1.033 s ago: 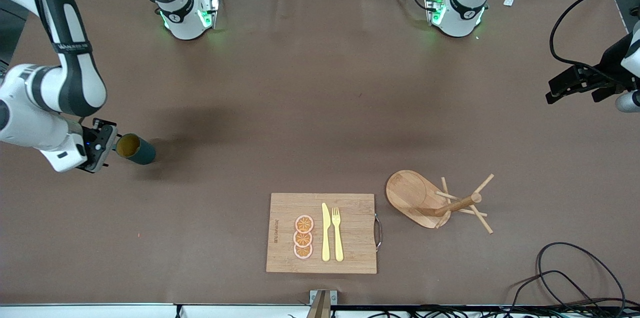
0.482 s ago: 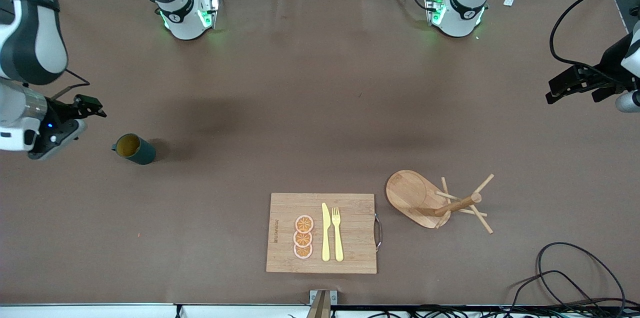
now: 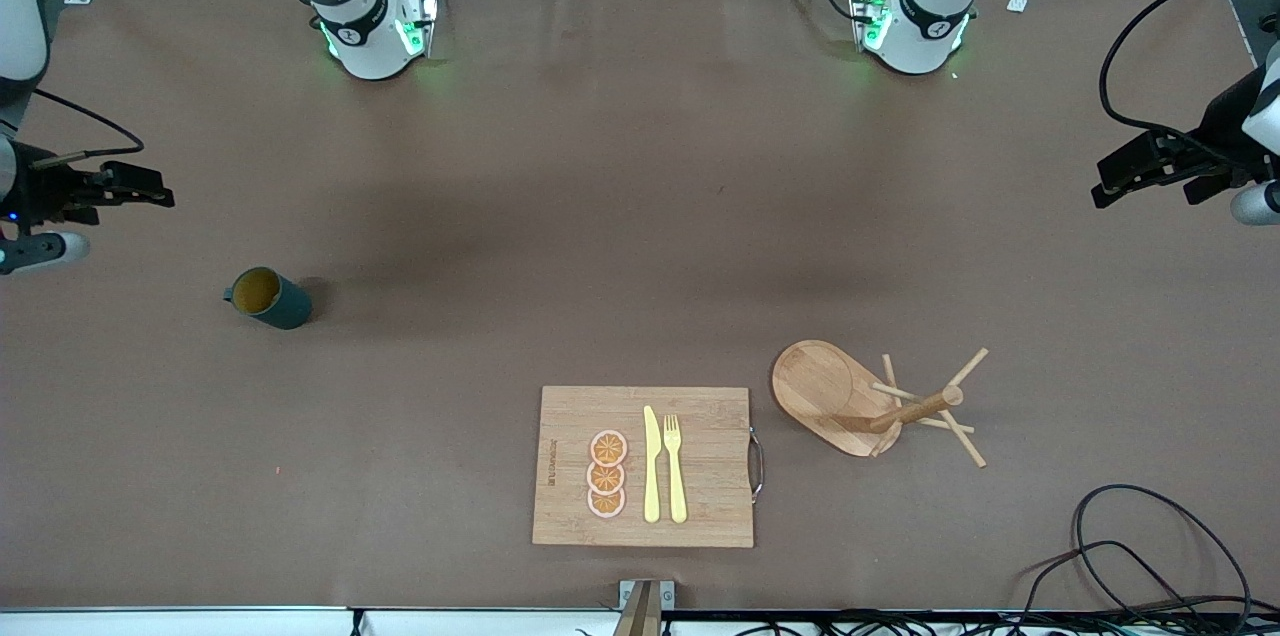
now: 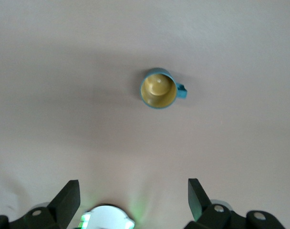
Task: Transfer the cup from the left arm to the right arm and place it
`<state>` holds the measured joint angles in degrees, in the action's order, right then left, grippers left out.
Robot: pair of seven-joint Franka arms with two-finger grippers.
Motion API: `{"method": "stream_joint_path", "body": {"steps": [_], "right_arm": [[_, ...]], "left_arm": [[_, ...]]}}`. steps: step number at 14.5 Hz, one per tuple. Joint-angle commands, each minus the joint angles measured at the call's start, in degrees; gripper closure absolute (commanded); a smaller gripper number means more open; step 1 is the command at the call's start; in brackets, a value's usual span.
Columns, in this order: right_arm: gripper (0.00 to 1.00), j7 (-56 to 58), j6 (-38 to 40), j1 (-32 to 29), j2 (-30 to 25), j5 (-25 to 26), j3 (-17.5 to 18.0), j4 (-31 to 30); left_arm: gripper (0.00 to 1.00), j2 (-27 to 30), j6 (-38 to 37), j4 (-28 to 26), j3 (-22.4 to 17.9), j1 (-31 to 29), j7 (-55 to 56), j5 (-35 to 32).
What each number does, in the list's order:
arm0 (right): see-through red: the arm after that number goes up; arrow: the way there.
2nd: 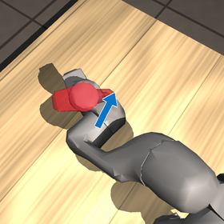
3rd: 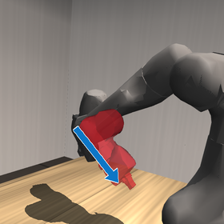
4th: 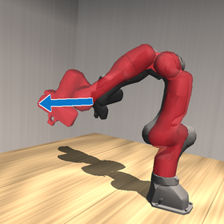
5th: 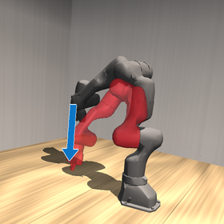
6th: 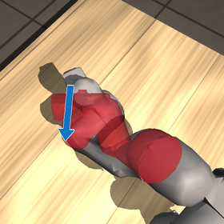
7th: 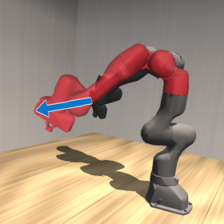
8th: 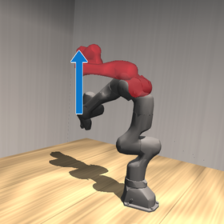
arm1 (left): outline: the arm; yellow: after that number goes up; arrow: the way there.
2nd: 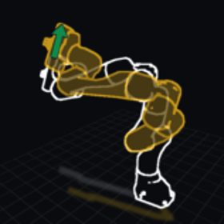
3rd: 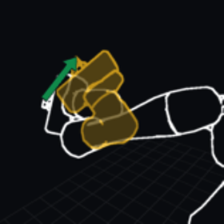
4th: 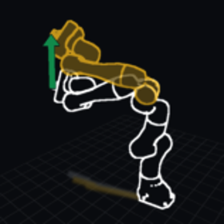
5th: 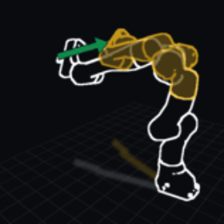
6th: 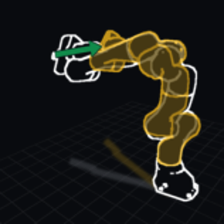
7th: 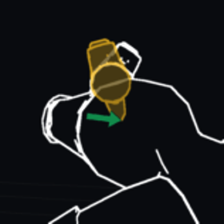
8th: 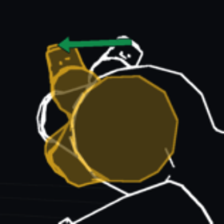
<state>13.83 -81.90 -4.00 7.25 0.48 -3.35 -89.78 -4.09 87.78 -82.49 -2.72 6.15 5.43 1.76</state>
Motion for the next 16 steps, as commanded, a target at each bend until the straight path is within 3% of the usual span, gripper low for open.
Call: {"method": "stream_joint_path", "body": {"steps": [1, 7, 11, 16], "right_arm": [[0.00, -11.41, 1.92, 0.75, -2.93, 0.04, 0.27, 0.66], [0.00, -14.45, 2.89, 2.85, -8.56, 0.31, 0.72, -1.19], [0.00, -15.24, 6.83, 4.52, -8.30, 0.83, 0.63, 3.89], [0.00, -15.24, 6.67, 4.18, -8.30, 0.13, 0.45, 3.47]], "left_arm": [[0.00, -0.66, -0.42, 1.45, -0.09, 0.09, -0.42, -0.88], [0.00, -0.66, -0.15, 1.45, -0.09, 0.09, -0.51, -1.94], [0.00, -1.36, 0.64, 1.72, -0.18, 0.09, -2.35, -2.11], [0.00, -1.36, 0.64, 1.72, -0.18, 0.09, -2.44, -2.11]]}}
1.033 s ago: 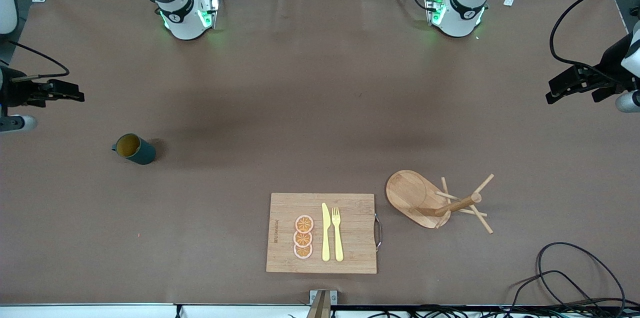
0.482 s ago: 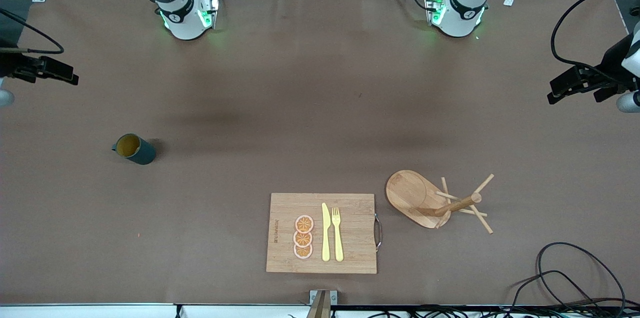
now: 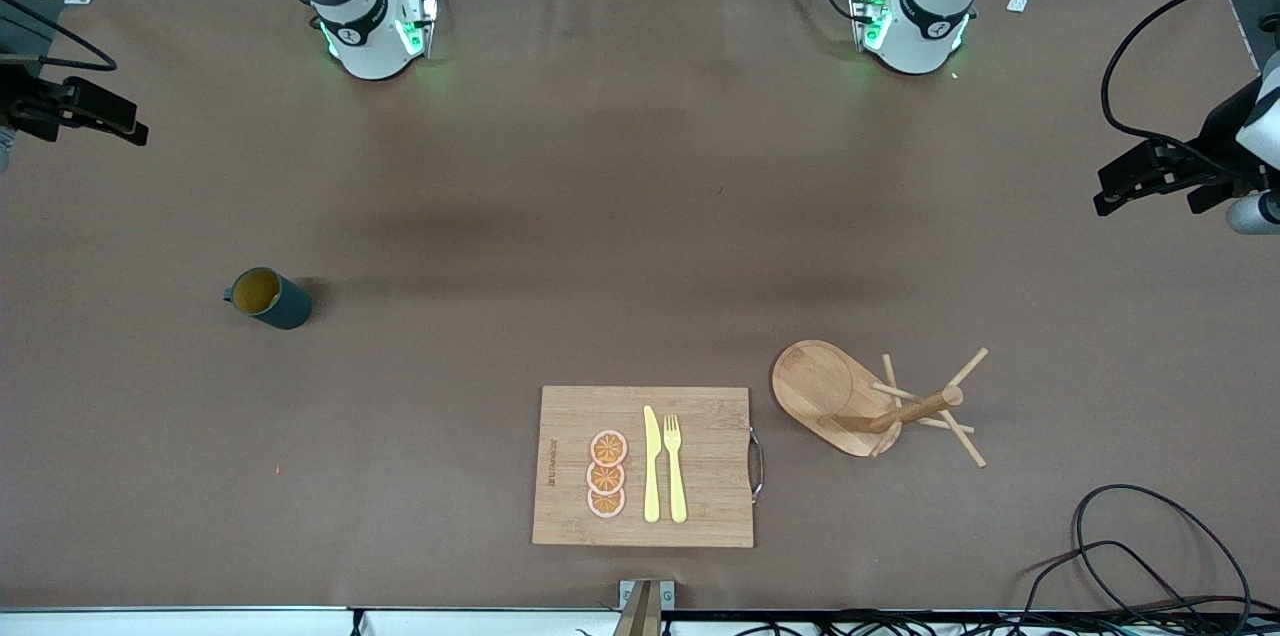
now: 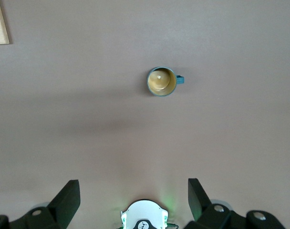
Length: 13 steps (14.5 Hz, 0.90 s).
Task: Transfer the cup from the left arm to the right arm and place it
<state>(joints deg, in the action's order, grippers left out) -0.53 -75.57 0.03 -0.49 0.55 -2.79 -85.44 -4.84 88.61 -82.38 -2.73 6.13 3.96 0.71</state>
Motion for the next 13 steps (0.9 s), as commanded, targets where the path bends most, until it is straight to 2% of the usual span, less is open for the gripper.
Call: {"method": "stream_joint_path", "body": {"steps": [1, 8, 13], "right_arm": [[0.00, -0.88, 0.25, 0.06, -0.83, -0.02, -0.11, -1.57], [0.00, -0.61, -2.47, 0.23, -5.92, -1.07, -0.20, -6.14], [0.00, -0.18, -3.44, 0.06, -7.16, -0.90, -0.29, -6.14]], "left_arm": [[0.00, -0.61, -0.20, 1.60, -0.17, 0.11, -0.97, -1.06], [0.00, -0.70, -0.20, 1.60, -0.17, 0.11, -0.97, -1.06], [0.00, -0.61, -0.20, 1.60, -0.17, 0.11, -0.97, -1.06]]}}
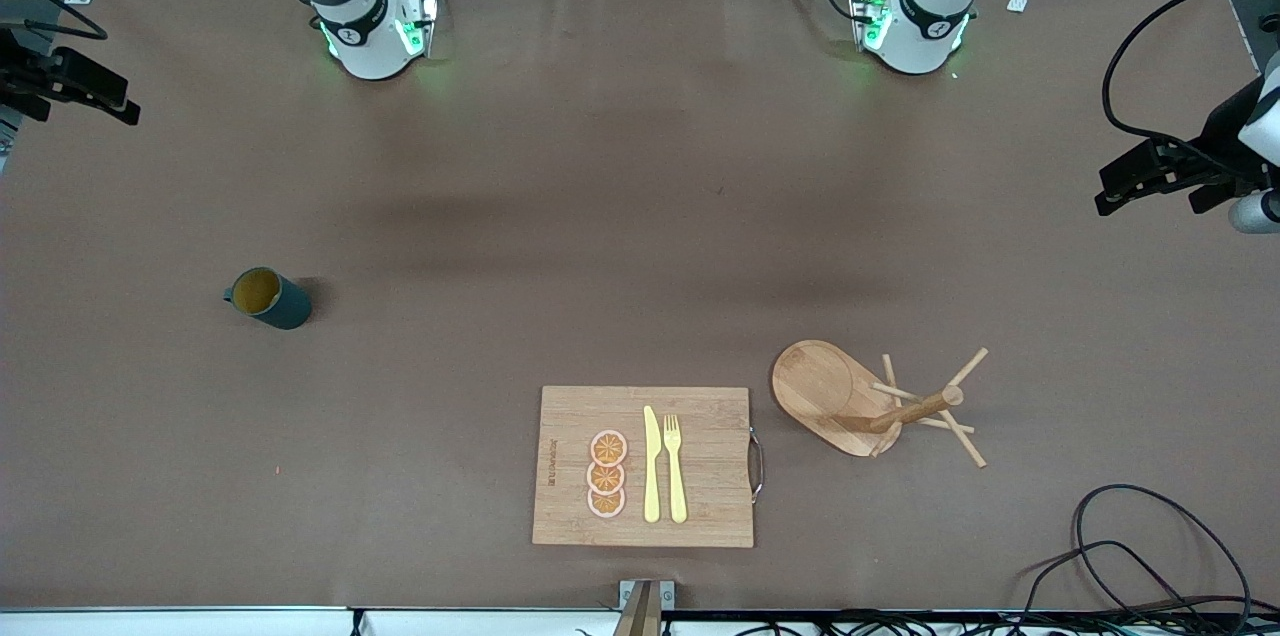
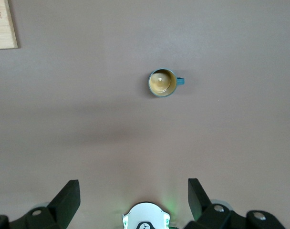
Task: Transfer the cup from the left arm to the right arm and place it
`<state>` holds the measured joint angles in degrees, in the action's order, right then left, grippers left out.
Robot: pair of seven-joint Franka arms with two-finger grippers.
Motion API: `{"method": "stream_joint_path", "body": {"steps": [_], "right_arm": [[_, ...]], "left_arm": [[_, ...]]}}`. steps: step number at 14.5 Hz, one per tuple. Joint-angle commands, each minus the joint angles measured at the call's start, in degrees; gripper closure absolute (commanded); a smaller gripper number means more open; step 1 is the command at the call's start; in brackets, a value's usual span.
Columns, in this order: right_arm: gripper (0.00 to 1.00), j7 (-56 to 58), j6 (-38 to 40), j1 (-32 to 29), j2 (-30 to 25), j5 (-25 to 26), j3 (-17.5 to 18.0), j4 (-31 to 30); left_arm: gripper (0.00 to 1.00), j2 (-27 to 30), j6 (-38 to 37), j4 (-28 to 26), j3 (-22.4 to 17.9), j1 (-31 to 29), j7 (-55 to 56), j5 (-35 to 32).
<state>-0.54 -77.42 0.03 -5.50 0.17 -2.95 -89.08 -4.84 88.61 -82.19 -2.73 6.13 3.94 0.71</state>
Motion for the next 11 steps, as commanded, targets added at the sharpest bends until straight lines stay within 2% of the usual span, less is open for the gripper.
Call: {"method": "stream_joint_path", "body": {"steps": [1, 11], "right_arm": [[0.00, 0.01, -1.77, -0.12, -2.14, -0.52, -0.12, -2.50], [0.00, 0.18, -1.95, -1.88, -2.06, 0.54, 0.05, -2.15]], "left_arm": [[0.00, -0.69, -0.20, 1.42, -0.17, 0.11, -0.95, -1.06], [0.00, -0.69, -0.20, 1.42, -0.17, 0.03, -1.04, -1.06]]}}
